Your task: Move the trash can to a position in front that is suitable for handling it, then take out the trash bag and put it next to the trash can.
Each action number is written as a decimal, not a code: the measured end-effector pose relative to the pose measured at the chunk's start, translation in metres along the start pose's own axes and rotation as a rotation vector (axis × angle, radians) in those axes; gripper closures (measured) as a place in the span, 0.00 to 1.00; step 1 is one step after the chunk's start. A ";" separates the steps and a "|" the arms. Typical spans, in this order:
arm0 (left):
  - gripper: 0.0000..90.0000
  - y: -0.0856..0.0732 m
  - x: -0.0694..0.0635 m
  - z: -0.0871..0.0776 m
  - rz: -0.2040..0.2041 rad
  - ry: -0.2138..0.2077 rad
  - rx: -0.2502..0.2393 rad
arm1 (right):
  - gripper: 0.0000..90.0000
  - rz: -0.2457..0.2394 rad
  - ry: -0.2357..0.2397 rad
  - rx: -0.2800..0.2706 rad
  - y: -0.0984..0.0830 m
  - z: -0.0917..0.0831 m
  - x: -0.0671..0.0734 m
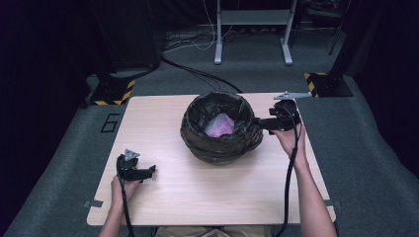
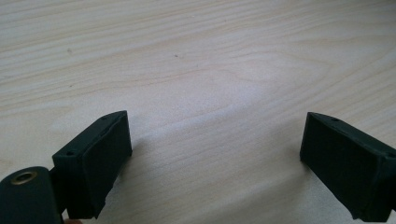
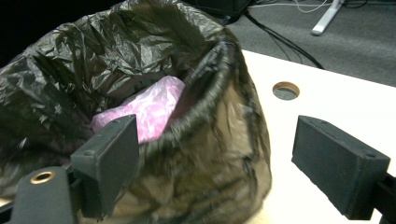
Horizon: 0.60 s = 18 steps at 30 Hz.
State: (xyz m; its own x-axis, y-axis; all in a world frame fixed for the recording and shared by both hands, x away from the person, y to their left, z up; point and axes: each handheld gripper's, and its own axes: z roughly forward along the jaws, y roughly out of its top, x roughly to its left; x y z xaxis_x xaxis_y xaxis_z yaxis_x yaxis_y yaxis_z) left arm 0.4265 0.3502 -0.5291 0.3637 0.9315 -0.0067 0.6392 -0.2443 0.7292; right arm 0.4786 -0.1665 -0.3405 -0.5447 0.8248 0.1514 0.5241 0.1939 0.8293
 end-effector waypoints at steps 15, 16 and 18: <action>0.04 0.038 -0.018 -0.014 -0.019 -0.214 -0.057 | 0.16 -0.043 -0.013 0.011 -0.052 -0.014 0.002; 0.04 0.039 -0.019 -0.014 -0.017 -0.222 -0.063 | 0.16 -0.052 -0.010 0.014 -0.056 -0.013 0.005; 0.04 0.043 -0.023 -0.014 -0.005 -0.238 -0.077 | 0.16 -0.073 -0.014 0.028 -0.062 -0.009 0.009</action>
State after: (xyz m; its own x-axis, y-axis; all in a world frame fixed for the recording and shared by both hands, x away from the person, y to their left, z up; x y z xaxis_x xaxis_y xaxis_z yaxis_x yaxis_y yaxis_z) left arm 0.4361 0.3222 -0.4883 0.5162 0.8404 -0.1650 0.5910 -0.2101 0.7788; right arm 0.4349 -0.1758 -0.3856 -0.5727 0.8155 0.0831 0.5016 0.2684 0.8224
